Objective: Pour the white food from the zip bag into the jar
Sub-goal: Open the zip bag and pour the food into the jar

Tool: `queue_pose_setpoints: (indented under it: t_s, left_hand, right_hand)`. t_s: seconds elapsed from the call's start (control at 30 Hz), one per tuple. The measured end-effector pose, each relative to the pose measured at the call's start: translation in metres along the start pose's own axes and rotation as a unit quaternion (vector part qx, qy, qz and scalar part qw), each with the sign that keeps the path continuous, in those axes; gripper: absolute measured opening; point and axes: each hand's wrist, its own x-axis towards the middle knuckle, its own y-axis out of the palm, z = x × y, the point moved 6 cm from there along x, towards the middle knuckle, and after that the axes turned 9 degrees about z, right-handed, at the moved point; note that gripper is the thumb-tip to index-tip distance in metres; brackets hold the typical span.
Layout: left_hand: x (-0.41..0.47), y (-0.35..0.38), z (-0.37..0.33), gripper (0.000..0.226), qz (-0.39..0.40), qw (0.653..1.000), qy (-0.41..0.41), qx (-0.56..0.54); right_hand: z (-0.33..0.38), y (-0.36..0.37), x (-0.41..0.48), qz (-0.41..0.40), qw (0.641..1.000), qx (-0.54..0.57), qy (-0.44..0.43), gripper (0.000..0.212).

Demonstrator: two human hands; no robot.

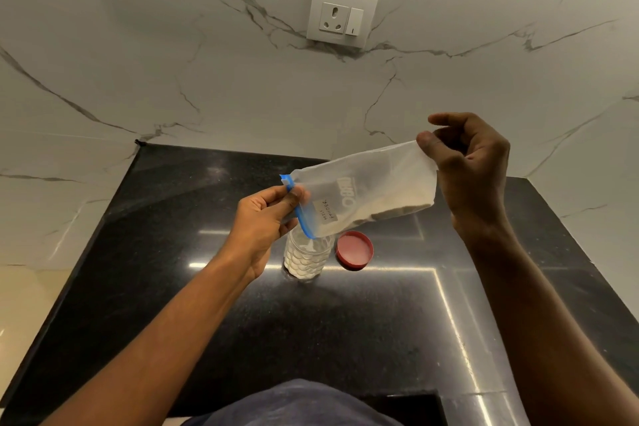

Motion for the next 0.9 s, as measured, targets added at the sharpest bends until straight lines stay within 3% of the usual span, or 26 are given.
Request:
queue_pose_setpoints:
  t_s: [0.13, 0.27, 0.47, 0.63, 0.9]
  left_hand:
    - [0.003, 0.0, 0.001, 0.022, -0.001, 1.0, -0.006, -0.006]
    - [0.004, -0.004, 0.0, 0.031, -0.003, 1.0, -0.002, -0.015]
    - [0.005, -0.007, 0.006, 0.021, -0.01, 1.0, -0.013, -0.012]
    - [0.005, -0.006, 0.003, 0.032, -0.002, 1.0, -0.009, -0.027]
    - [0.002, -0.007, -0.003, 0.031, -0.01, 1.0, 0.005, -0.013]
  right_hand:
    - [0.003, 0.005, -0.002, 0.006, 0.999, -0.025, -0.025, 0.031]
    - [0.005, 0.005, -0.002, -0.002, 0.999, -0.002, -0.047, 0.039]
    - [0.004, 0.007, 0.0, 0.001, 0.998, -0.011, -0.067, 0.036]
    - [0.004, 0.008, 0.004, 0.018, 0.998, -0.016, -0.064, 0.029]
    - [0.011, 0.012, 0.006, 0.027, 0.996, -0.02, -0.084, 0.027]
